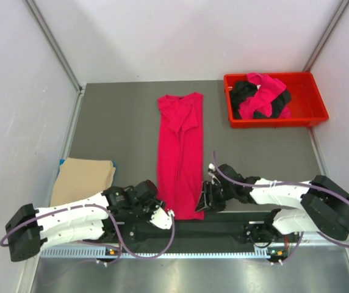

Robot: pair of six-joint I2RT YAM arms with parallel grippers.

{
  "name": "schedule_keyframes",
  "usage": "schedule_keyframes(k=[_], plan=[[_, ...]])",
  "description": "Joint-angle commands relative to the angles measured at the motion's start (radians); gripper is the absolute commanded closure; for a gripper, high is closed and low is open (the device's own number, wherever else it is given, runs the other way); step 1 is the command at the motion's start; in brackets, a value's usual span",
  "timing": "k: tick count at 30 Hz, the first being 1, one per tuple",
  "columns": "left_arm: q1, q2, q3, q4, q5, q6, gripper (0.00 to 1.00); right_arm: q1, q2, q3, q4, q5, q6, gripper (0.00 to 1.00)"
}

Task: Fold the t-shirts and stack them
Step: Fold the tshirt

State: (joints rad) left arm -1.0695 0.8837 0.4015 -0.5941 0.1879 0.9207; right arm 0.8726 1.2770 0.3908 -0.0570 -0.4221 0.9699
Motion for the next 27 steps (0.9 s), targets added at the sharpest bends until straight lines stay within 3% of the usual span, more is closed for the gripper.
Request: schedule_keyframes(k=[1,8,10,11,12,14,16,19,21,25,27], plan=[[-0.006,-0.008,-0.012,0.022,0.004,0.066,0.51,0.016,0.042,-0.055,-0.075,0.043,-0.017,0.51],[-0.009,0.006,-0.047,0.092,0.019,0.073,0.53,0.016,0.071,-0.084,-0.024,0.032,0.0,0.53],[-0.009,0.008,-0.065,0.154,0.002,0.06,0.61,0.016,0.091,-0.086,0.006,0.02,0.003,0.69],[-0.01,0.012,-0.067,0.166,-0.008,0.06,0.76,0.016,0.094,-0.084,0.009,0.02,0.004,0.74],[-0.01,0.012,-0.066,0.169,-0.011,0.056,0.82,0.017,0.093,-0.081,0.016,0.02,0.004,0.79],[-0.012,0.012,-0.059,0.168,-0.01,0.049,0.95,0.016,0.087,-0.076,0.025,0.02,0.012,0.79],[-0.012,0.011,-0.046,0.156,0.005,0.027,1.0,0.017,0.079,-0.078,0.049,0.01,0.026,0.77],[-0.01,0.001,-0.033,0.132,0.042,0.001,1.0,0.016,0.068,-0.079,0.075,0.006,0.039,0.69],[-0.012,-0.011,-0.027,0.111,0.053,-0.009,1.0,0.016,0.052,-0.082,0.063,0.012,0.038,0.56],[-0.012,-0.028,0.019,0.051,0.079,-0.037,1.0,0.016,0.006,-0.093,0.063,0.031,0.058,0.54],[-0.012,-0.04,0.036,0.031,0.097,-0.045,1.0,0.016,-0.016,-0.095,0.075,0.057,0.069,0.59]])
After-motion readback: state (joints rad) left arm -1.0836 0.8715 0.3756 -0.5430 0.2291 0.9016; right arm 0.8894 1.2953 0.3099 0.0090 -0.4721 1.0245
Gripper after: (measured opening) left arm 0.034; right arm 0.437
